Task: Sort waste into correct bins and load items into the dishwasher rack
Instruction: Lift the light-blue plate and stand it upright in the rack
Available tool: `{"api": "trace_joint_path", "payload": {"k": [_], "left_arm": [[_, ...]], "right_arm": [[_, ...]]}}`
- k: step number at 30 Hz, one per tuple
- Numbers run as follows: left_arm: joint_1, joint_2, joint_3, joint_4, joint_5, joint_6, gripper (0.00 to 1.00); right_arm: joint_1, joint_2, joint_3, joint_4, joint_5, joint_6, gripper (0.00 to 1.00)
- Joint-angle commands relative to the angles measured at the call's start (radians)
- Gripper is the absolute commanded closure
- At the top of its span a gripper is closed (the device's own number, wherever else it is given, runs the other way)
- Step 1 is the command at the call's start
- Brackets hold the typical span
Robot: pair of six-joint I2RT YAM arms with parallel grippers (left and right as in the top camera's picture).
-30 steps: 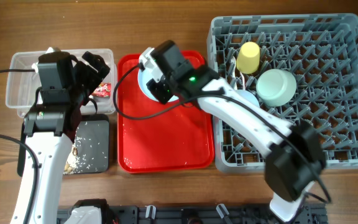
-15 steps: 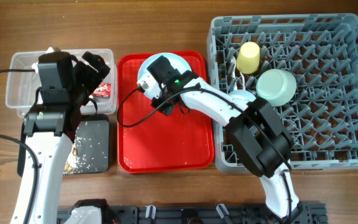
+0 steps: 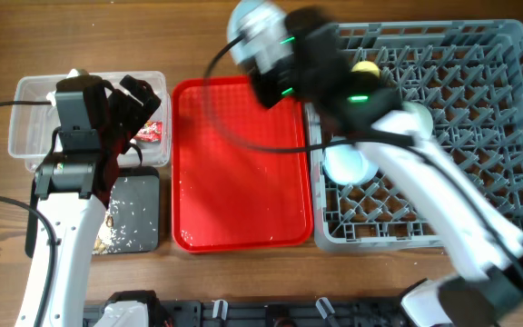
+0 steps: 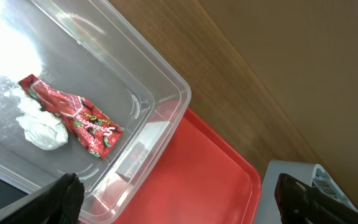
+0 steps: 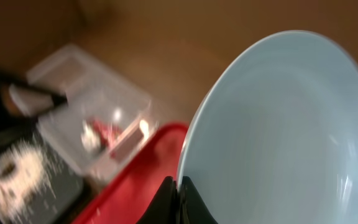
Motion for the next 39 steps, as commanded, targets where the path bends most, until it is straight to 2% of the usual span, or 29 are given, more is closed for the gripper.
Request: {"api": "trace_joint_path", "payload": {"k": [1,5,7,10,12,17,21,28,32,35,39], "left_arm": [[0.008,0.002,0.012,0.003,0.004,0.002,0.00],[0.008,0.002,0.012,0.003,0.004,0.002,0.00],[0.008,0.002,0.012,0.003,0.004,0.002,0.00],[0.008,0.002,0.012,0.003,0.004,0.002,0.00],[0.008,0.002,0.012,0.003,0.004,0.002,0.00],[0.008,0.002,0.012,0.003,0.004,0.002,0.00],[0.008,0.002,0.012,0.003,0.004,0.002,0.00],[0.008,0.002,0.012,0.003,0.004,0.002,0.00],[0.008,0.002,0.012,0.003,0.004,0.002,0.00],[0.008,0.002,0.012,0.003,0.004,0.002,0.00],[0.008,0.002,0.012,0.003,0.004,0.002,0.00]], "right_arm": [[-0.220,-0.043,0.002,-0.026,-0.288,0.216,0.96],[-0.468,0.002,-0.047,0.007,-0.597,0.426,0.96],[-0.550,0.047,-0.083,0.100,-0.748,0.496,0.96],[-0.606,0.107,-0.122,0.275,-0.960,0.576,0.96],[-0.612,0.140,-0.126,0.298,-1.011,0.583,0.96],[-0.607,0.179,-0.148,0.292,-1.001,0.576,0.96],[-0.607,0.179,-0.209,0.295,-0.913,0.576,0.96],[-0.607,0.179,-0.332,0.398,-0.890,0.583,0.96],[-0.608,0.179,-0.335,0.400,-0.799,0.562,0.96],[-0.608,0.179,-0.335,0.399,-0.689,0.501,0.93],[-0.608,0.179,-0.335,0.356,-0.602,0.414,0.84]]}}
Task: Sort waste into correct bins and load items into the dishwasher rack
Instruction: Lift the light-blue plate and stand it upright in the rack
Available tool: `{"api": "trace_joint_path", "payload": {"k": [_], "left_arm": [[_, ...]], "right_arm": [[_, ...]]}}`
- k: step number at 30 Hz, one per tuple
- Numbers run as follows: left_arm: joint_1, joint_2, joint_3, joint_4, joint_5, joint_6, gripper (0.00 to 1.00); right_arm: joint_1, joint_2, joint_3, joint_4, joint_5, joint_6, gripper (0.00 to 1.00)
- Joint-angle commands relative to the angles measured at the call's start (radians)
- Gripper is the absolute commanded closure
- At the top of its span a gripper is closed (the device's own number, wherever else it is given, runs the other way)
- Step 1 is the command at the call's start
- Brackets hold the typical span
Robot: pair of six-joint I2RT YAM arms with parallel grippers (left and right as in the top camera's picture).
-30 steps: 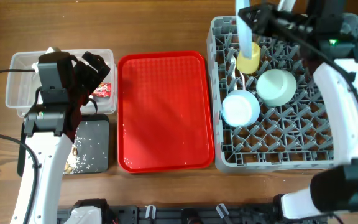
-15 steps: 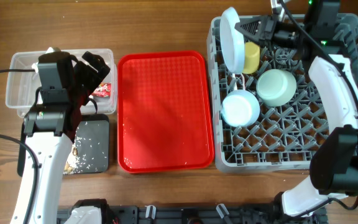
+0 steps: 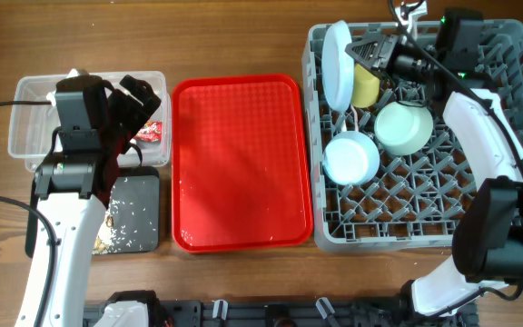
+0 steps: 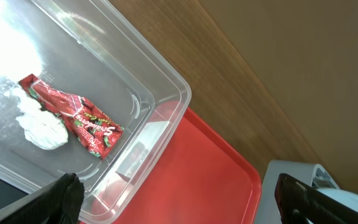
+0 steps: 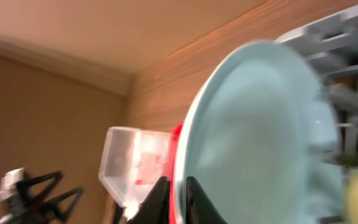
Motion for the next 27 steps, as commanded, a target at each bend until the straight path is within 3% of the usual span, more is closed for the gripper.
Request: {"api": "trace_joint_path", "payload": {"k": [1,3,8,11,13,19,22,27], "left_arm": [[0.008,0.002,0.012,0.003,0.004,0.002,0.00],[0.008,0.002,0.012,0.003,0.004,0.002,0.00],[0.008,0.002,0.012,0.003,0.004,0.002,0.00],[0.008,0.002,0.012,0.003,0.004,0.002,0.00],[0.008,0.002,0.012,0.003,0.004,0.002,0.00],[0.008,0.002,0.012,0.003,0.004,0.002,0.00],[0.008,0.002,0.012,0.003,0.004,0.002,0.00],[0.008,0.002,0.012,0.003,0.004,0.002,0.00]], "right_arm": [[0.003,0.013,-0.009,-0.042,0.122,-0.104,0.83],[0.003,0.013,-0.009,-0.070,0.159,-0.132,0.77],[-0.001,0.009,-0.009,-0.109,0.238,-0.185,0.76],[0.011,-0.027,0.002,-0.135,0.235,-0.266,0.61],[0.034,-0.064,0.027,-0.169,0.280,-0.320,0.57],[0.223,-0.117,0.049,-0.195,0.404,-0.526,0.52],[0.319,-0.096,0.049,-0.178,0.557,-0.539,0.51],[0.344,-0.066,0.047,-0.166,0.760,-0.522,0.45]]}}
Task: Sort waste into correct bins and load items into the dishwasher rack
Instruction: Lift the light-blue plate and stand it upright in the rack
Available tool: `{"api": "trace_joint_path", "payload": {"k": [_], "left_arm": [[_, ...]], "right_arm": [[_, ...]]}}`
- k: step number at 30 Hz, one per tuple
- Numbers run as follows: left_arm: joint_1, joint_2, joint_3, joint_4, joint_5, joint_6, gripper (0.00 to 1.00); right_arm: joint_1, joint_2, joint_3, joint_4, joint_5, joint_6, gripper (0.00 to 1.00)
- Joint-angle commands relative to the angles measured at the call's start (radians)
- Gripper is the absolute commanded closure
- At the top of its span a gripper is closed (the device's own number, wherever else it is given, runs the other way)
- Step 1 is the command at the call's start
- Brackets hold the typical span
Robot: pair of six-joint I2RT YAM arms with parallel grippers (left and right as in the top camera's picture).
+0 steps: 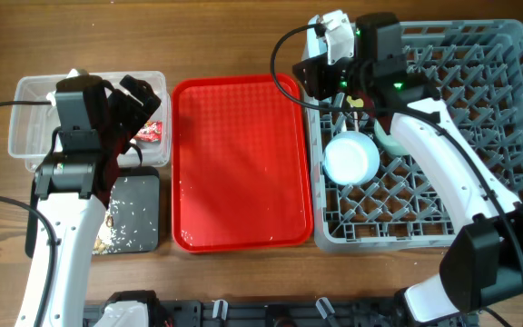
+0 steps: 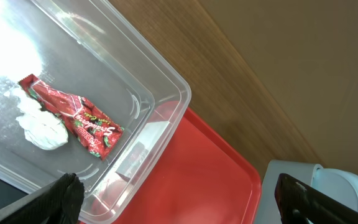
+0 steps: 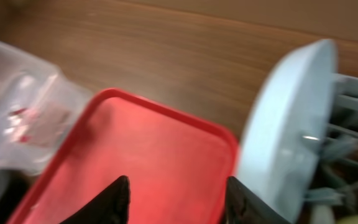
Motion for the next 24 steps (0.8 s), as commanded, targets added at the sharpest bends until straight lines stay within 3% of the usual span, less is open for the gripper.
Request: {"api": "trace_joint_path", "payload": {"k": [1,6,9,13,17,22,24], "left_arm": [[0.008,0.002,0.012,0.002,0.004,0.002,0.00],[0.008,0.002,0.012,0.002,0.004,0.002,0.00],[0.008,0.002,0.012,0.002,0.004,0.002,0.00],[0.008,0.002,0.012,0.002,0.004,0.002,0.00],[0.008,0.002,0.012,0.002,0.004,0.002,0.00],[0.008,0.002,0.012,0.002,0.004,0.002,0.00],[0.008,0.002,0.012,0.002,0.004,0.002,0.00]], "right_arm": [[0.000,0.041,0.012,0.024,0.188,-0.018,0.44],[0.000,0.046,0.012,0.055,0.185,-0.014,0.44],[0.000,0.066,0.004,0.055,0.185,-0.013,0.61],[0.000,0.111,-0.005,0.055,0.174,-0.006,0.77],[-0.008,0.044,-0.001,0.067,0.166,0.028,0.96],[-0.068,-0.051,-0.001,0.073,0.143,0.161,0.96],[-0.117,-0.053,-0.001,0.077,0.010,0.208,0.96]]}}
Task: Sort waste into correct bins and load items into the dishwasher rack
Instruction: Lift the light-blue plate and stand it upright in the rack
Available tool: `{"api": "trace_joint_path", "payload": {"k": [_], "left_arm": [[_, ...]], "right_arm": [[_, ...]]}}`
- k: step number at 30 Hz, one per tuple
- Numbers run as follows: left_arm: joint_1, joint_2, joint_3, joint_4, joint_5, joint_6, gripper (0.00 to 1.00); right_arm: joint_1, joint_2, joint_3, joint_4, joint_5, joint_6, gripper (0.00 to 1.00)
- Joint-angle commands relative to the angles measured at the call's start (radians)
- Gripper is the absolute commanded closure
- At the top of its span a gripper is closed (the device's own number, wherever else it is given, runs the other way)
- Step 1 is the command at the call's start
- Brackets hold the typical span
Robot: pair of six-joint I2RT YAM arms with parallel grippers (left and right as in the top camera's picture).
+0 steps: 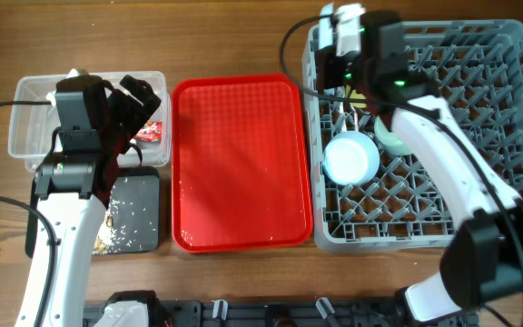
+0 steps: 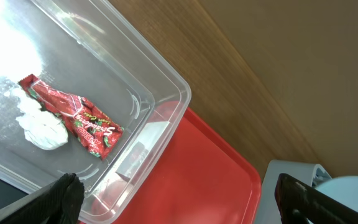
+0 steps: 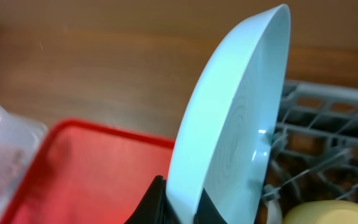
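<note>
A pale blue plate (image 3: 241, 112) stands on edge at the far left corner of the grey dish rack (image 1: 479, 54). My right gripper (image 3: 180, 202) is shut on its lower rim, one finger on each face. In the overhead view the right gripper (image 1: 339, 45) hides most of the plate. A white bowl (image 1: 350, 157) sits in the rack, with another pale dish partly hidden under the arm. My left gripper (image 2: 179, 202) hangs open over the clear bin (image 2: 166, 81), which holds a red wrapper (image 2: 79, 115) and a white crumpled tissue (image 2: 42, 127).
A red tray (image 1: 239, 163) lies between the clear bin and the rack. In front of the clear bin sits a black bin (image 1: 139, 186) with white crumbs. A yellow item (image 3: 309, 214) sits in the rack beside the plate.
My right gripper stood open beside the plate, which leaned in the rack's corner. Now its fingers are shut on the plate's rim. The left arm has not moved.
My right gripper first carried the plate over the tray's far edge. It then held the plate on edge over the rack's far left. Later the gripper was open with the plate standing in the rack, and now it grips the rim again. The left gripper stayed open over the clear bin.
</note>
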Motion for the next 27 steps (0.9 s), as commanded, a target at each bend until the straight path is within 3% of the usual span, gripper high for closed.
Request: {"api": "trace_joint_path", "payload": {"k": [1,6,16,27], "left_arm": [[0.008,0.002,0.012,0.003,0.003,0.002,0.00],[0.008,0.002,0.012,0.003,0.003,0.002,0.00],[0.008,0.002,0.012,0.003,0.003,0.002,0.00],[0.008,0.002,0.012,0.003,0.003,0.002,0.00]], "right_arm": [[-0.098,-0.043,0.003,0.010,-0.151,0.116,0.96],[-0.230,-0.025,0.000,0.019,-0.403,0.209,0.96],[-0.303,0.009,0.000,0.129,-0.845,0.075,0.96],[-0.303,0.054,-0.001,0.025,-0.718,0.049,0.96]]}}
